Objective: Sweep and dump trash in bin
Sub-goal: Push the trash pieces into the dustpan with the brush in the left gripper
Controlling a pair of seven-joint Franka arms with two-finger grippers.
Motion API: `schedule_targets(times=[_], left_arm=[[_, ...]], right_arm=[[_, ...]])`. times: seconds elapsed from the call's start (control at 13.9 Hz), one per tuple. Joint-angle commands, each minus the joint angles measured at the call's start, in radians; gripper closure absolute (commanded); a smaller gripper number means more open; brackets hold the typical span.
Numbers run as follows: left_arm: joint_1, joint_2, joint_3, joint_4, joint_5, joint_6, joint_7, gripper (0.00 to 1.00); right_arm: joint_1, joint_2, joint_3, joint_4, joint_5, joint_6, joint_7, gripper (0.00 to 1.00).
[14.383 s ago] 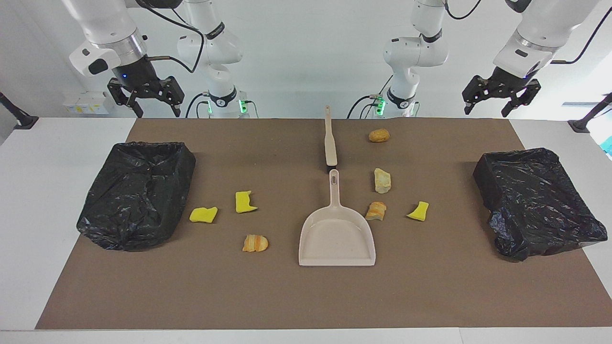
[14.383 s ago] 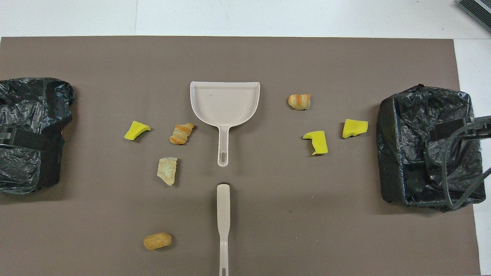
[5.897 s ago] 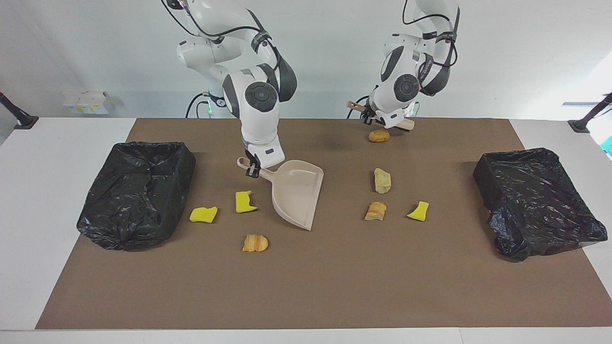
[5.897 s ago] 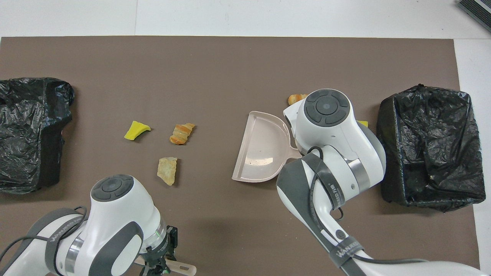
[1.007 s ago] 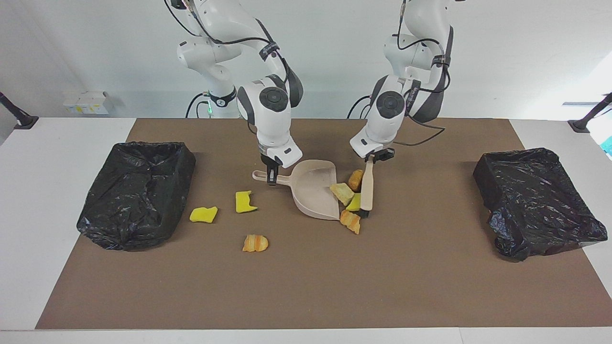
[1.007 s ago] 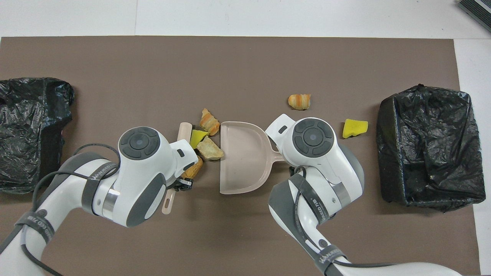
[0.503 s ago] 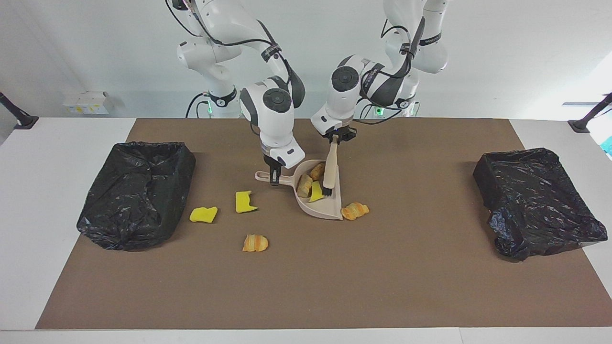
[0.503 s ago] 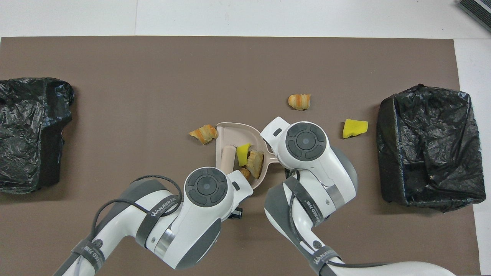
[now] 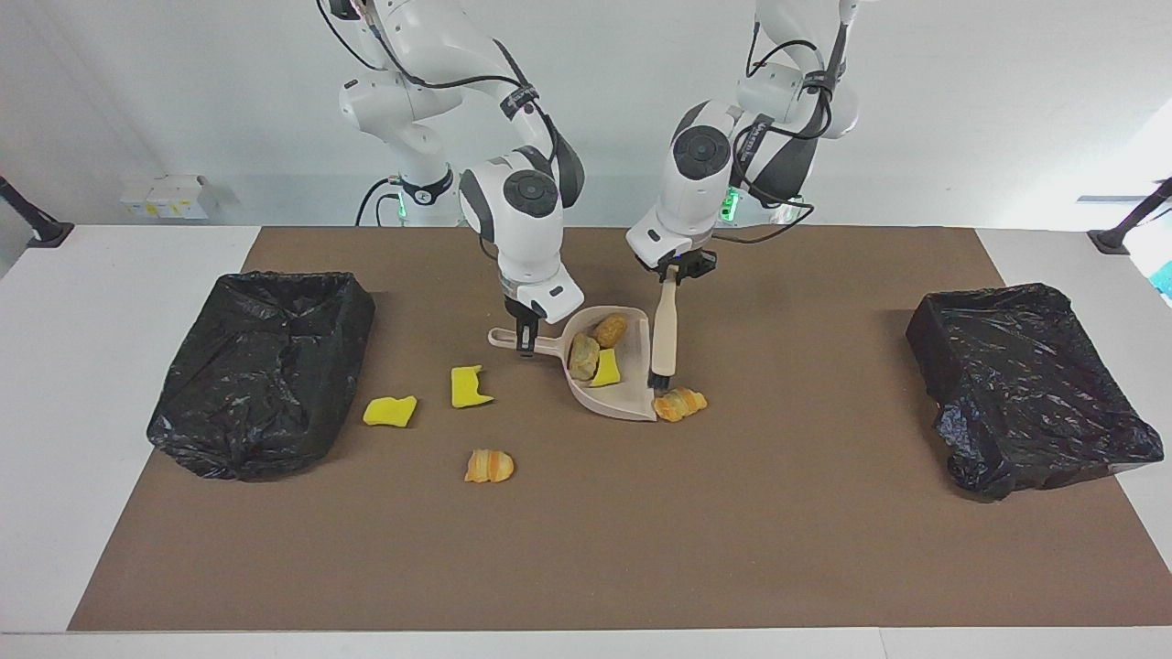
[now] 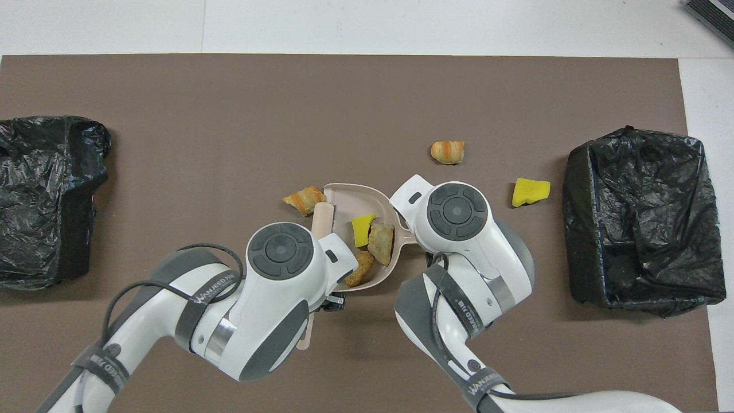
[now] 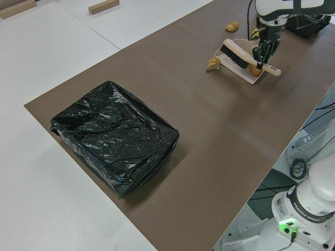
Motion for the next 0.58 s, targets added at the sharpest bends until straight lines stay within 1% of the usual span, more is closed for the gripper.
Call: schedule_targets(times=[0.0, 0.07, 0.14, 0.29, 0.5], left_arm=[[0.069, 0.067, -0.005, 0.081, 0.061, -0.022, 0.169, 1.0], [0.123, 0.073, -0.005, 0.079, 0.073, -0.002, 0.239, 1.0], [0.169, 0.098, -0.005, 0.081, 0.089, 0.018, 0.312, 1.0], [0.197, 0.136, -0.005, 0.081, 0.119, 0.079, 0.387, 1.0], [0.208, 0.162, -0.005, 0.062, 0.121, 0.111, 0.418, 1.0]], right_arm=[[-0.009, -0.001, 0.006, -0.005, -0.011, 0.006, 0.019, 1.0], [-0.009, -0.001, 0.006, -0.005, -0.011, 0.006, 0.019, 1.0], [-0.01, -0.001, 0.006, -0.005, -0.011, 0.006, 0.019, 1.0], [-0.009, -0.003, 0.006, -0.006, -0.011, 0.002, 0.024, 1.0], [-0.01, -0.003, 0.004, -0.008, -0.011, -0.001, 0.024, 1.0]])
